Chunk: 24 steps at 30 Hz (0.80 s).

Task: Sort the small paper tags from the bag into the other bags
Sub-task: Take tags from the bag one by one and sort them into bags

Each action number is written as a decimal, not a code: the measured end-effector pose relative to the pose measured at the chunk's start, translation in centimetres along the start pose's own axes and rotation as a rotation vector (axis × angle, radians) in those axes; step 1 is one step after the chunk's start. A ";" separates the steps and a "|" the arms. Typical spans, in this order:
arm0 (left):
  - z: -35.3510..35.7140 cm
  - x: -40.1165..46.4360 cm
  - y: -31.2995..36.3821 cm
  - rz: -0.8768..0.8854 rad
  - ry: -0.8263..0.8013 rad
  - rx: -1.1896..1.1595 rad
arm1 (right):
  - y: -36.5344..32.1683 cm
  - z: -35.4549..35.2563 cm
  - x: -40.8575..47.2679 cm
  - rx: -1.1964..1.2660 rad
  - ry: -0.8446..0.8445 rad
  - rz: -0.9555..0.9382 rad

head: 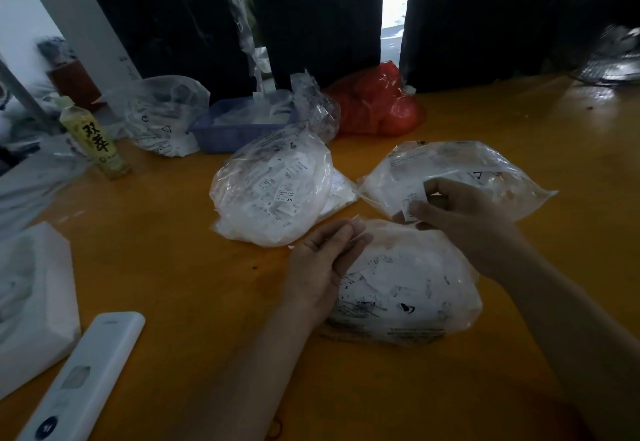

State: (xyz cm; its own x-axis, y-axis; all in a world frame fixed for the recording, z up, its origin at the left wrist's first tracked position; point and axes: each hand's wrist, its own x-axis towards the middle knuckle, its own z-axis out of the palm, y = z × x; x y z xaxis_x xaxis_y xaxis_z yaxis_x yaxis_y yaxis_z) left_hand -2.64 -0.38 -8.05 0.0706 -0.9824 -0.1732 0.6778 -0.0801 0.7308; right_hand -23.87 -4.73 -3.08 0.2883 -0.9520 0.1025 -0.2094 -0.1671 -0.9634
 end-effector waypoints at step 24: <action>-0.2 0.1 -0.4 0.022 -0.025 0.043 | 1.4 2.1 0.1 -0.201 0.133 -0.095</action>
State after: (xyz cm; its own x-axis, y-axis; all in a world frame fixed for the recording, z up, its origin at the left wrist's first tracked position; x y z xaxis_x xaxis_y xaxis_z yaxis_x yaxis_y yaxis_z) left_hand -2.73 -0.38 -8.45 0.0663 -0.9878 -0.1407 0.6444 -0.0653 0.7619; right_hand -22.18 -4.54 -4.95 0.1933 -0.9527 0.2344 -0.3723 -0.2922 -0.8809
